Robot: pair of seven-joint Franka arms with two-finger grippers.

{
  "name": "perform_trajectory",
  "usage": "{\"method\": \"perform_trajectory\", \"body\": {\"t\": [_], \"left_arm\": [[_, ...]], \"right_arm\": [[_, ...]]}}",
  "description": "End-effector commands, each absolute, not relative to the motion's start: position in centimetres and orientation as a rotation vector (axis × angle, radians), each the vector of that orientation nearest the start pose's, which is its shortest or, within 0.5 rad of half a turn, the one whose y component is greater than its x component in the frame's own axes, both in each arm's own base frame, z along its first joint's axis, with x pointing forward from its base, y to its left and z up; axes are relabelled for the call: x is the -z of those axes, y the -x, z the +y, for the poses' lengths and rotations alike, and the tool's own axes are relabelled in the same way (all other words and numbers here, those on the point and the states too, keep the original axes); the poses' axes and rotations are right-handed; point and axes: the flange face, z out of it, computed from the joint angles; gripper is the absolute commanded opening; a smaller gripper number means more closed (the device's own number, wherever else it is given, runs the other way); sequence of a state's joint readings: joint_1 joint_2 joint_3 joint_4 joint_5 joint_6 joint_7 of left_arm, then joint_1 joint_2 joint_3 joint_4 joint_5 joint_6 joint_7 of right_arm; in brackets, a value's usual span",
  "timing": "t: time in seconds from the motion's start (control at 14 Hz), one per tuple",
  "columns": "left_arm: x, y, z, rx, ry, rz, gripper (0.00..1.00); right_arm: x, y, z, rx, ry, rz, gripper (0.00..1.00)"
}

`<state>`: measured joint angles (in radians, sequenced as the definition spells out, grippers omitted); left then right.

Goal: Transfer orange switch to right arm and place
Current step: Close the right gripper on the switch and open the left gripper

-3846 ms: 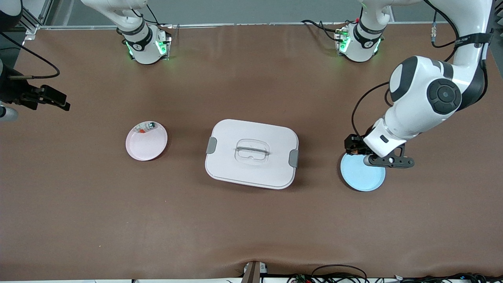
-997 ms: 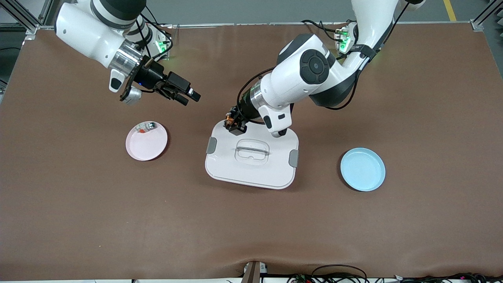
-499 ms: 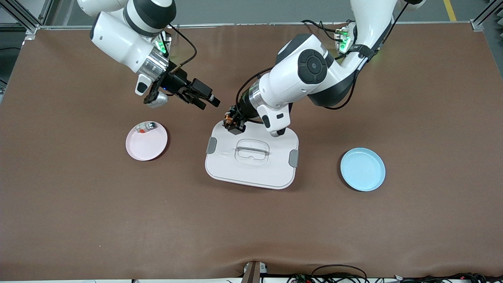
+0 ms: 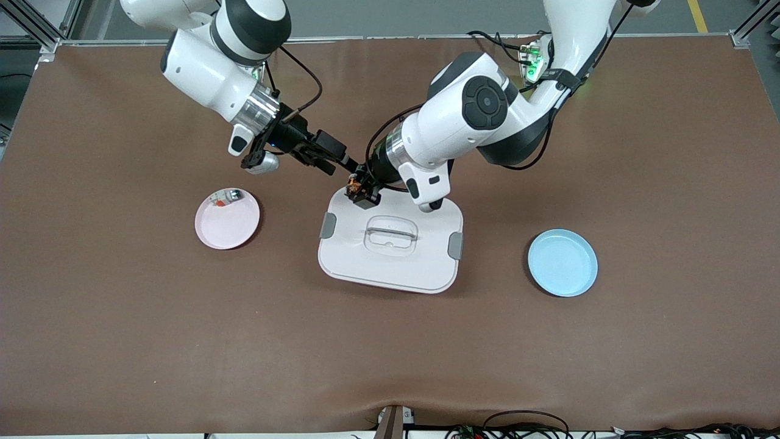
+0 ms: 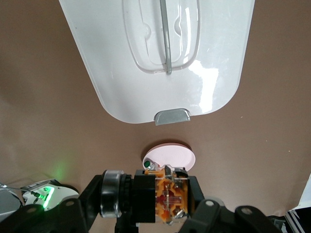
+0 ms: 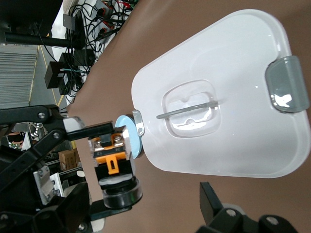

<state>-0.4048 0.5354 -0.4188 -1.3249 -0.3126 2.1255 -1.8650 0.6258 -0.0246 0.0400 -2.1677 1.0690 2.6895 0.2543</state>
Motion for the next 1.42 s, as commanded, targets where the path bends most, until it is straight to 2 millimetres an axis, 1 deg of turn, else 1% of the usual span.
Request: {"method": "perform_trajectory", "body": {"t": [0.0,0.21,0.5,0.57,0.64,0.71,0.78,1.0,1.07,1.14,1.21,1.28,1.35], "left_arm": [[-48.4,-54.1,-50.2,-0.734,2.808,-2.052,0.0],[-48.4,-54.1,-50.2,-0.734,2.808,-2.052,0.0],[-48.5,-54.1,-50.1,-0.732,2.81,-2.053,0.0],[-48.5,-54.1,-50.1,-0.732,2.81,-2.053,0.0],[-48.5,-54.1,-50.1,-0.732,2.81,-2.053,0.0],[-48.5,-54.1,-50.1,-0.732,2.81,-2.053,0.0],[-48.5,-54.1,-50.1,-0.732,2.81,-2.053,0.0],[-48.5,-54.2,-50.1,-0.732,2.809,-2.055,0.0],[-48.6,-54.2,-50.1,-0.731,2.81,-2.054,0.0],[-48.6,-54.3,-50.0,-0.731,2.808,-2.058,0.0],[-48.5,-54.4,-49.8,-0.733,2.804,-2.062,0.24],[-48.6,-54.5,-49.7,-0.73,2.804,-2.062,0.6],[-48.8,-54.4,-49.7,-0.725,2.809,-2.059,1.0]], "right_arm": [[-45.4,-47.1,34.5,0.143,2.212,0.543,1.0],[-45.7,-47.2,34.8,0.143,2.205,0.547,1.0],[-44.9,-47.5,36.0,0.144,2.209,0.557,0.65],[-45.4,-47.7,36.2,0.15,2.202,0.553,0.53],[-45.2,-47.8,36.3,0.147,2.204,0.556,0.36],[-45.2,-47.9,36.3,0.143,2.2,0.566,0.16],[-45.2,-47.9,36.3,0.137,2.194,0.583,0.0],[-45.2,-47.9,36.5,0.124,2.187,0.603,0.0],[-44.9,-48.0,36.5,0.12,2.191,0.606,0.0],[-45.1,-48.1,36.6,0.122,2.188,0.606,0.0],[-45.0,-48.1,36.6,0.121,2.189,0.607,0.0],[-45.2,-48.1,36.6,0.123,2.186,0.605,0.0],[-45.1,-48.1,36.6,0.122,2.187,0.606,0.0]]}}
